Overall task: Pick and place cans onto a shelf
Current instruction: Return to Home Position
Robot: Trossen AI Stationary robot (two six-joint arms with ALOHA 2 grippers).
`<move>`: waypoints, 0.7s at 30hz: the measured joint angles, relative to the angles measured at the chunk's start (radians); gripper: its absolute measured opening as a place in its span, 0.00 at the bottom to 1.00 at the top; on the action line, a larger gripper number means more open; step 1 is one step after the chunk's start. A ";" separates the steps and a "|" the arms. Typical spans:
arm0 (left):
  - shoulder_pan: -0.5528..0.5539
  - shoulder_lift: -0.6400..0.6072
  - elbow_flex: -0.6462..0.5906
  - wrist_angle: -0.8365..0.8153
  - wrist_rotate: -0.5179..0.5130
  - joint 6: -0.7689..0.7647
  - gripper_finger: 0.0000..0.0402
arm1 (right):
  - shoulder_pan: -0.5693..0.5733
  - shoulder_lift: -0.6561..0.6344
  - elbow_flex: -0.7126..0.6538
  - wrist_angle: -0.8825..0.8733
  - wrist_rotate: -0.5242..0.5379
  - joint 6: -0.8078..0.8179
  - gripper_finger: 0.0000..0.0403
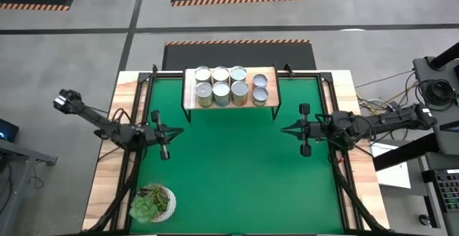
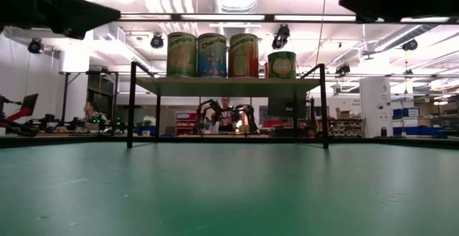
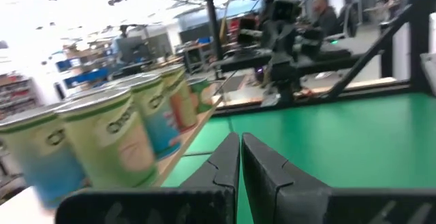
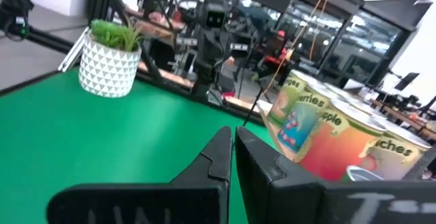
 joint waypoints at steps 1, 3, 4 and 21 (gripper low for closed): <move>0.013 -0.020 0.000 -0.026 0.000 -0.002 0.00 | -0.001 -0.021 -0.009 0.000 0.000 0.001 0.02; 0.034 -0.068 0.002 -0.094 0.000 -0.010 0.00 | -0.001 -0.068 -0.025 -0.006 0.000 0.004 0.02; 0.044 -0.090 0.003 -0.114 0.000 -0.012 0.00 | -0.001 -0.090 -0.031 -0.014 0.000 0.003 0.02; 0.118 -0.473 0.005 -0.697 0.070 -0.250 0.00 | -0.002 -0.396 -0.083 -0.214 0.028 -0.006 0.02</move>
